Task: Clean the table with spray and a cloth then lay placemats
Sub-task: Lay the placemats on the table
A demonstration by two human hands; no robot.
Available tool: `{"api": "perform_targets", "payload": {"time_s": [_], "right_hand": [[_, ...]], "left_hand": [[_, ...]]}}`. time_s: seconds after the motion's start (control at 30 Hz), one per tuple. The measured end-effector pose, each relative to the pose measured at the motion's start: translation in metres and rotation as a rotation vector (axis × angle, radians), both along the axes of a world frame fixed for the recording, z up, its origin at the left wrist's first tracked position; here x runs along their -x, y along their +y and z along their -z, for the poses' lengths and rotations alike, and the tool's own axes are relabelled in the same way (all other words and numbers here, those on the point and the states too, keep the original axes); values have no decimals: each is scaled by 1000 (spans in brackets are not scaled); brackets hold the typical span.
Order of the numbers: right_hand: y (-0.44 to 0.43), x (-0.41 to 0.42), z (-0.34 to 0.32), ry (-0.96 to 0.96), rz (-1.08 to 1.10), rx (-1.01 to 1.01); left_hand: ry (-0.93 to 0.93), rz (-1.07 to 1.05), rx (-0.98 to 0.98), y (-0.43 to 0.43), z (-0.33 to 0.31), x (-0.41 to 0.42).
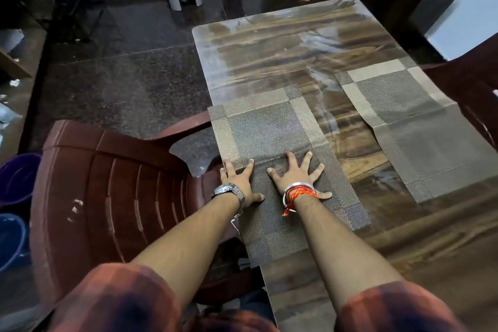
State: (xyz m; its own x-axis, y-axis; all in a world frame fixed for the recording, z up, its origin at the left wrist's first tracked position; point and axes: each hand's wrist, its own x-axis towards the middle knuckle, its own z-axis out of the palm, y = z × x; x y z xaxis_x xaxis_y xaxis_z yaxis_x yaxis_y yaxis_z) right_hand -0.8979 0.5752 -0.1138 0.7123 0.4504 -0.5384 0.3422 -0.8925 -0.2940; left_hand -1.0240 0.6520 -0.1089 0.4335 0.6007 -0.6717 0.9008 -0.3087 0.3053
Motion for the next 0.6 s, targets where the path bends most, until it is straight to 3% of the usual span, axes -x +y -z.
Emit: {"api": "perform_targets", "payload": {"time_s": [0.4, 0.6], "right_hand": [[-17, -4, -1, 13, 58, -4], [-17, -3, -1, 17, 47, -2]], "left_hand": [[-113, 110, 1, -8, 12, 7], [-152, 12, -34, -20, 18, 16]]}}
